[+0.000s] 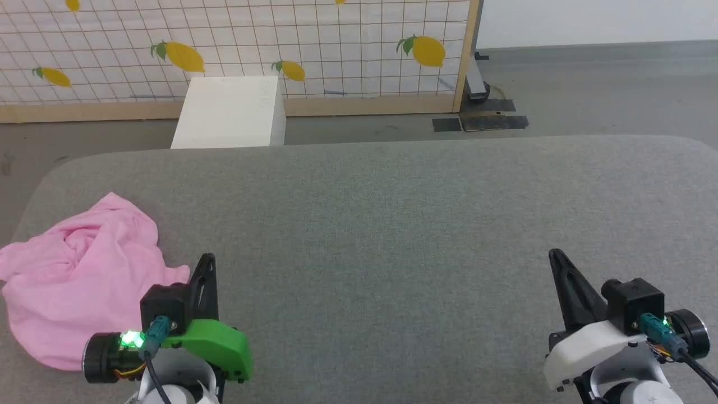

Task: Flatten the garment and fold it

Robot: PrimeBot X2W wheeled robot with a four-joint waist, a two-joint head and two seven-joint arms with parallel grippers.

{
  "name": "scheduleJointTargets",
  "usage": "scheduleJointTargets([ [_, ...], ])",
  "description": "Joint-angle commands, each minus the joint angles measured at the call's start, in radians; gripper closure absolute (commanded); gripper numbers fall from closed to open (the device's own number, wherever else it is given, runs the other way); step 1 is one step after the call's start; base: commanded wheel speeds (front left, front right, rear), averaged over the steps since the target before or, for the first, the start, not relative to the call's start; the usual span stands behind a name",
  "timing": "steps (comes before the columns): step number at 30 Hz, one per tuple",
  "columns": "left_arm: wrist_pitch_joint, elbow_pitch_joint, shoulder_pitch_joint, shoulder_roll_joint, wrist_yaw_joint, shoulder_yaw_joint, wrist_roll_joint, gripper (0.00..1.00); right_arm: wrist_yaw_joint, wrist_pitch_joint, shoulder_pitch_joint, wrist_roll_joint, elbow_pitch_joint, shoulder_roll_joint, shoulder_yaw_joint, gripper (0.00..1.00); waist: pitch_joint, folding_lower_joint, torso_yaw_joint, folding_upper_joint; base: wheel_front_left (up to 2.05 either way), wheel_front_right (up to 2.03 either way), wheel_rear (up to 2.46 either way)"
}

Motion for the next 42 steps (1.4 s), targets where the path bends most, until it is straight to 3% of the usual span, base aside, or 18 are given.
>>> scheduleJointTargets([
  [1, 0.001, -0.003, 0.011, -0.005, 0.007, 0.003, 0.013, 1.00, -0.002, 0.000, -0.016, -0.005, 0.002, 0.002, 0.001, 1.00, 0.000, 0.0000, 0.000, 0.0000, 0.00, 0.00, 0.00],
  [17, 0.001, -0.003, 0.011, -0.005, 0.007, 0.003, 0.013, 1.00, -0.002, 0.000, -0.016, -0.005, 0.002, 0.002, 0.001, 1.00, 0.000, 0.0000, 0.000, 0.0000, 0.00, 0.00, 0.00],
  [18, 0.000, 0.000, 0.000, 0.000, 0.000, -0.001, 0.000, 0.00, 0.000, 0.000, 0.000, 0.000, 0.000, 0.000, 0.000, 0.00, 0.000, 0.0000, 0.000, 0.0000, 0.00, 0.00, 0.00],
  [30, -0.016, 0.016, -0.009, 0.000, 0.010, -0.015, -0.018, 0.00, 0.000, -0.015, 0.002, 0.009, 0.004, 0.000, -0.008, 0.00, -0.001, 0.0000, 0.015, 0.0000, 0.00, 0.00, 0.00],
  [42, -0.039, 0.030, -0.011, 0.008, 0.028, -0.020, -0.041, 0.00, 0.000, -0.036, 0.002, 0.028, 0.012, 0.000, -0.017, 0.00, -0.002, 0.0000, 0.080, 0.0000, 0.00, 0.00, 0.00],
])
